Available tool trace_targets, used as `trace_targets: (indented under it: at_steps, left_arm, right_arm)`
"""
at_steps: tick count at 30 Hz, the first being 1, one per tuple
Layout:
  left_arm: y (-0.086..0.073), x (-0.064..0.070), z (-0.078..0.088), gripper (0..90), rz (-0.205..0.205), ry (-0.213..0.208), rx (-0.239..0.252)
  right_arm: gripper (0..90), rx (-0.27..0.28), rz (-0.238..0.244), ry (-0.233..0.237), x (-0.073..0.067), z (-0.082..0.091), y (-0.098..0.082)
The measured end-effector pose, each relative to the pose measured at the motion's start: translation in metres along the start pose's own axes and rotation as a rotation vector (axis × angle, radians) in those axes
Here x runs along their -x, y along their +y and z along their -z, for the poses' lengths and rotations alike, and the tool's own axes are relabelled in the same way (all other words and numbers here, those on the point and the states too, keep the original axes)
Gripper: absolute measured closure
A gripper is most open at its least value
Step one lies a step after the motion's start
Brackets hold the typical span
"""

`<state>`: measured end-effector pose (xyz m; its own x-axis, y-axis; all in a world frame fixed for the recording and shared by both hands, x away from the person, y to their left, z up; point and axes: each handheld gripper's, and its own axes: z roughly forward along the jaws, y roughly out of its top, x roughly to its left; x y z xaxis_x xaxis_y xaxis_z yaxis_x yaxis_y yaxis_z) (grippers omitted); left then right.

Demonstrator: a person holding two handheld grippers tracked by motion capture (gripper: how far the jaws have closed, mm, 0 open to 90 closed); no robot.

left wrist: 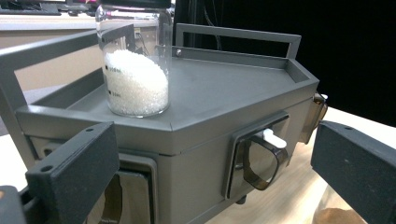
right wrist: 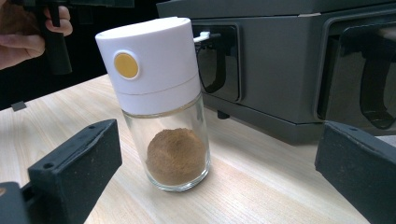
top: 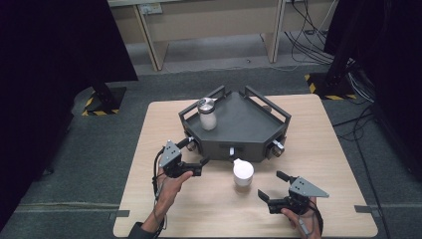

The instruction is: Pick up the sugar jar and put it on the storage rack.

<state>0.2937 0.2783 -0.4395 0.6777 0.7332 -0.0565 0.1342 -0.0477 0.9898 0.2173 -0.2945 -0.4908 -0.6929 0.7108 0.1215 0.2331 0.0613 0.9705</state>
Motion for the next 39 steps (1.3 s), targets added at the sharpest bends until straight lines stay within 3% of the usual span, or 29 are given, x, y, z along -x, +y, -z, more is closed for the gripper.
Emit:
trace_targets:
  at_steps: [25,39]
  left_arm:
    - [-0.039,0.002,0.014,0.4,0.032,-0.045,-0.022]
    - [-0.050,0.005,0.018,0.5,0.040,-0.063,-0.029]
  right_arm:
    - [0.8,-0.006,0.003,0.007,0.000,-0.001,0.000]
    - [0.8,-0.008,0.006,0.010,0.000,-0.001,-0.001]
